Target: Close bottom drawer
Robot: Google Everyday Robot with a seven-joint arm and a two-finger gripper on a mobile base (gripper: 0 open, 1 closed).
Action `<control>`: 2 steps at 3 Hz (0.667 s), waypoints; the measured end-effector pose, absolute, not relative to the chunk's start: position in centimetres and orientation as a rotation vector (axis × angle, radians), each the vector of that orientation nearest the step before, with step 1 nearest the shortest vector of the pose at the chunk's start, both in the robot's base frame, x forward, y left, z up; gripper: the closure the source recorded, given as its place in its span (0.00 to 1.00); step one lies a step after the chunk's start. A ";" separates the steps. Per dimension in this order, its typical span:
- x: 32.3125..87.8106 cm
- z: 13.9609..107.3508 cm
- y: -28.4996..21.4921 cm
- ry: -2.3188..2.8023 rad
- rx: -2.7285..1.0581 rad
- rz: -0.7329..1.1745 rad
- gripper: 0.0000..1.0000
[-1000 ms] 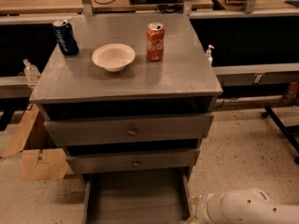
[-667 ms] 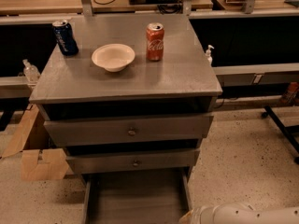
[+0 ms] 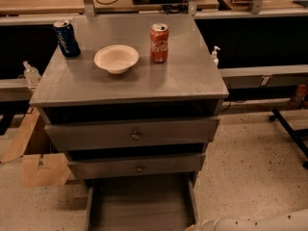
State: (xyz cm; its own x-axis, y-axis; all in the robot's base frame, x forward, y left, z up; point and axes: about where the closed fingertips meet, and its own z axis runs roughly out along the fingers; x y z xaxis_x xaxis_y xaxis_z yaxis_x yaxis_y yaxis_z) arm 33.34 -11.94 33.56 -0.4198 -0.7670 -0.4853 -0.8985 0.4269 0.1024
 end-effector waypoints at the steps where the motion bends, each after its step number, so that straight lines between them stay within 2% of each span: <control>1: 32.7 31.7 -10.9 2.313 -1.413 0.551 1.00; 2: 30.9 27.3 -10.0 2.292 -1.351 0.654 1.00</control>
Offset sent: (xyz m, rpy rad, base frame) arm -0.0513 0.0138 -0.1240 0.2335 0.0987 -0.0494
